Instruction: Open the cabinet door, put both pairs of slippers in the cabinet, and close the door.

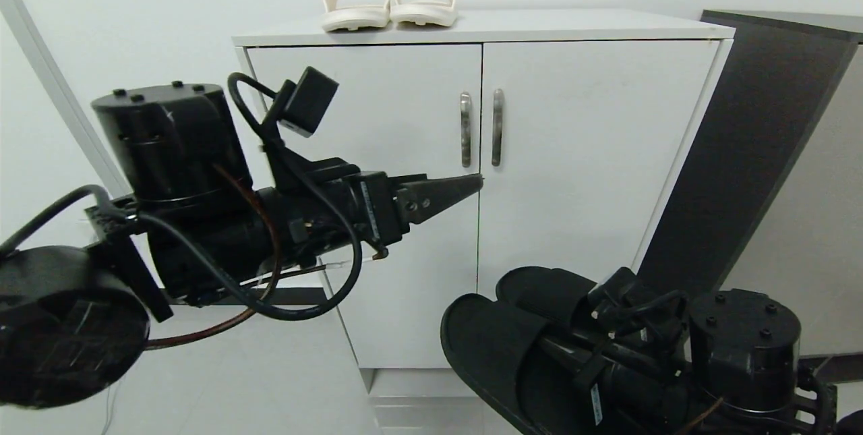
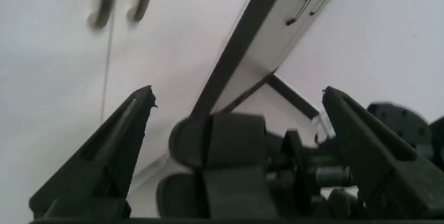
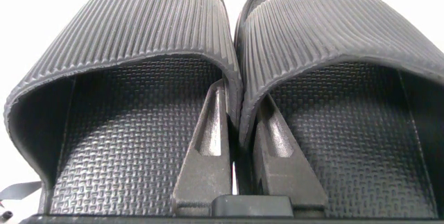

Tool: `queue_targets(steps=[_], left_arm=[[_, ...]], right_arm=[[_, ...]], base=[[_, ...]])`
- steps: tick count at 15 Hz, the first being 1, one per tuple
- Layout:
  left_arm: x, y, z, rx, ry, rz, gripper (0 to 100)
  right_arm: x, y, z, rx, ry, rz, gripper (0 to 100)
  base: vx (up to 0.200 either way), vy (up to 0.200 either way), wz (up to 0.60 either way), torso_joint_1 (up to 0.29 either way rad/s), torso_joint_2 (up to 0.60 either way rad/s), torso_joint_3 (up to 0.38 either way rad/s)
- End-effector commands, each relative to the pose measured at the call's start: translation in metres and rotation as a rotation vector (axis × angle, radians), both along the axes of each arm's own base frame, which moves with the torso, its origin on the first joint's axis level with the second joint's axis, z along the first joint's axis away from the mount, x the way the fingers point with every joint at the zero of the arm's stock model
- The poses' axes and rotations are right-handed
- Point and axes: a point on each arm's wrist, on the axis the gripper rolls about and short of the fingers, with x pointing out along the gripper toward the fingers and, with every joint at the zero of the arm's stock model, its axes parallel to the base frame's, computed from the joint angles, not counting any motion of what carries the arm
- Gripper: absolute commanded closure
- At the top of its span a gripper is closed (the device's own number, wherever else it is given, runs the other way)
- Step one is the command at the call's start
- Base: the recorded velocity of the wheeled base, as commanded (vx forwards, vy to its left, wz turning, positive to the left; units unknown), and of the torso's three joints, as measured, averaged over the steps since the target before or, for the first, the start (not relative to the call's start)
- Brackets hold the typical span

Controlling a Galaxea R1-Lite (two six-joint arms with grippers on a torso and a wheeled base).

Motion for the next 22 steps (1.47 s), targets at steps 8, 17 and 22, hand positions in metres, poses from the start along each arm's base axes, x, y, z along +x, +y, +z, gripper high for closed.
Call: queue_targets(steps=[8,17,22], left_arm=[[0.064,-0.050,0.050,-0.034,0.064,-0.135,0],[0.096,-0.068,0.044,-0.029,0.081,-0.036,0],[0.099,-0.074,0.045,-0.018,0.087,0.038,0]], right_arm=[[-0.002,-0.002,-0.003,-0.007,0.008,0.003,100],[-0.003,-0.003,-0.003,-0.006,0.007,0.002,100],[-0.003,-0.002,-0.004,-0.008,0.009,0.003,100]], base=[[0.000,0.000,0.00,0.000,0.00,0.000],[0.000,0.000,0.00,0.000,0.00,0.000],[0.000,0.000,0.00,0.000,0.00,0.000]])
